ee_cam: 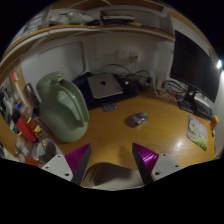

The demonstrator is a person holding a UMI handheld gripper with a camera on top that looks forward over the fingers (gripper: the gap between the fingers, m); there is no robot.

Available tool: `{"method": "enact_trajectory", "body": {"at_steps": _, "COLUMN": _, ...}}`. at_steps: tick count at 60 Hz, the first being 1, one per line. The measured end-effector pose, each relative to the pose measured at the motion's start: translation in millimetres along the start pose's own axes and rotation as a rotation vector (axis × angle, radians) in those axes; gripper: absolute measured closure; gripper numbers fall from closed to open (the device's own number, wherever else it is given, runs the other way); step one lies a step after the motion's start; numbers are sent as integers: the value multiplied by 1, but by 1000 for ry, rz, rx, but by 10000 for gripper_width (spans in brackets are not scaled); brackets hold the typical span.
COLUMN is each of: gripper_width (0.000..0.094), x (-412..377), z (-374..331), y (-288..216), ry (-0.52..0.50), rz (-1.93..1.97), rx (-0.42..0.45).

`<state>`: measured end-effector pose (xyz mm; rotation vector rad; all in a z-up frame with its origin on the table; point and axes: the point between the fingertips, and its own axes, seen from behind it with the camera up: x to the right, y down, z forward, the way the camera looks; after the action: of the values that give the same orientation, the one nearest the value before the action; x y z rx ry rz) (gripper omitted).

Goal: Arrange mouse

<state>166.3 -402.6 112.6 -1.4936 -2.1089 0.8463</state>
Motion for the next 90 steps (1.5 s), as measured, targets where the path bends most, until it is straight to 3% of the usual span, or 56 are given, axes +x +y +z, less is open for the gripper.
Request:
{"method": "enact_trajectory", "body": {"at_steps": 16, "gripper_width": 75, "x": 63, "z": 18, "y": -3, "ry": 156, "rz": 147, "rx": 55}}
{"method": "enact_trajectory", "body": {"at_steps": 32, "gripper_width": 77, "x": 78, "z": 48, "y": -4, "ry": 215, "rz": 206, "rx": 121}}
{"method": "enact_trajectory", "body": {"at_steps": 49, "gripper_width": 79, "x": 89, "z": 117, "y": -17, "ry": 220, "rz": 241, "rx": 168}}
{"method": "enact_trajectory", "body": {"at_steps": 90, "gripper_width": 76, "x": 123, "z": 235, "y": -69, "ry": 181, "rz": 244, "rx": 120}}
